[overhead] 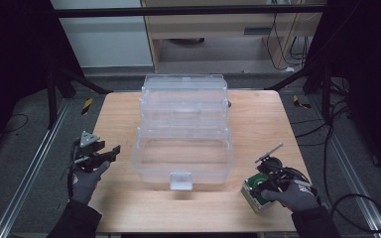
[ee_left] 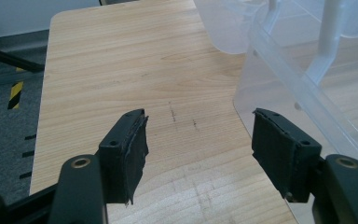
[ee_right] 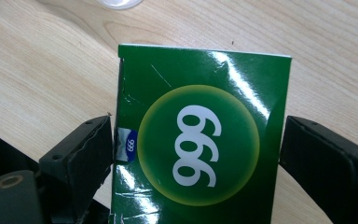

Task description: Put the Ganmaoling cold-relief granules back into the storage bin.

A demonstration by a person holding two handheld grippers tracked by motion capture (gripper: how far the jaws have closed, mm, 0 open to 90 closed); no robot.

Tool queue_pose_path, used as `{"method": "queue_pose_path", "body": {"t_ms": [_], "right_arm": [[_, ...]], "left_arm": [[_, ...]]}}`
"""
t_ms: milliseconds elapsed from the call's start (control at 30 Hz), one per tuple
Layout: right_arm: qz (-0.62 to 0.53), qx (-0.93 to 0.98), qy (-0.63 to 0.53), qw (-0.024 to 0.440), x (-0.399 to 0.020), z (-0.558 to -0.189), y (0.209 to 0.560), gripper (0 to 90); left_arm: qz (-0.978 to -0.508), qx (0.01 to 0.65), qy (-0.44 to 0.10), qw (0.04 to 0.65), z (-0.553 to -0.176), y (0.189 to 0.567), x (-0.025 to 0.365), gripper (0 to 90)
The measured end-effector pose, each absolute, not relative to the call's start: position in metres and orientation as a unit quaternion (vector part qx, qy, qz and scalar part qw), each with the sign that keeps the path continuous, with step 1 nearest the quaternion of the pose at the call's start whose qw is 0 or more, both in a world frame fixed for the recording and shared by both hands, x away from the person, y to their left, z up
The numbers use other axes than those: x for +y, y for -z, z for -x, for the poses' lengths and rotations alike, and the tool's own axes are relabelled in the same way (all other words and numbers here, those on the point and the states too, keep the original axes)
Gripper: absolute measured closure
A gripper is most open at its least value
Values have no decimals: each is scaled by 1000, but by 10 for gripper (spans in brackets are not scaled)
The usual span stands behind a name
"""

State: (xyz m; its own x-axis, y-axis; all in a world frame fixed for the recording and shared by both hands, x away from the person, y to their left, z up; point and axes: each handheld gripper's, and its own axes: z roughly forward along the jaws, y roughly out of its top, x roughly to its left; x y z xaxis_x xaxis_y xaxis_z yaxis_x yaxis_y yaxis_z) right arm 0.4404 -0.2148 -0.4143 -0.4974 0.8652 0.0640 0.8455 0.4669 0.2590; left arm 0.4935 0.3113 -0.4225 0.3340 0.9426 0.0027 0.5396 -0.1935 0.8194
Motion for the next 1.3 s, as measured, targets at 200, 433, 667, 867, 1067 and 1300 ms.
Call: {"method": "queue_pose_path", "body": {"t_ms": [200, 433, 667, 867, 1067, 1300], "right_arm": [[-498, 858, -126, 31, -214, -442, 419, 114], [-495, 860, -116, 27, -213, -444, 423, 123], [-497, 862, -100, 28, -209, -446, 424, 134], [-505, 857, -96, 20, -209, -447, 425, 151], [-498, 862, -88, 21, -208, -448, 423, 170], [-491, 865, -97, 25, -210, -447, 415, 175]], "left_arm": [[-728, 510, -266, 372, -494, 423, 311, 348], [-729, 510, -267, 371, -494, 424, 311, 348], [-729, 510, -266, 371, -494, 424, 311, 348], [-729, 510, -265, 372, -495, 424, 311, 349], [-729, 510, -265, 372, -495, 424, 311, 349], [-729, 511, -264, 372, -495, 424, 311, 349]]}}
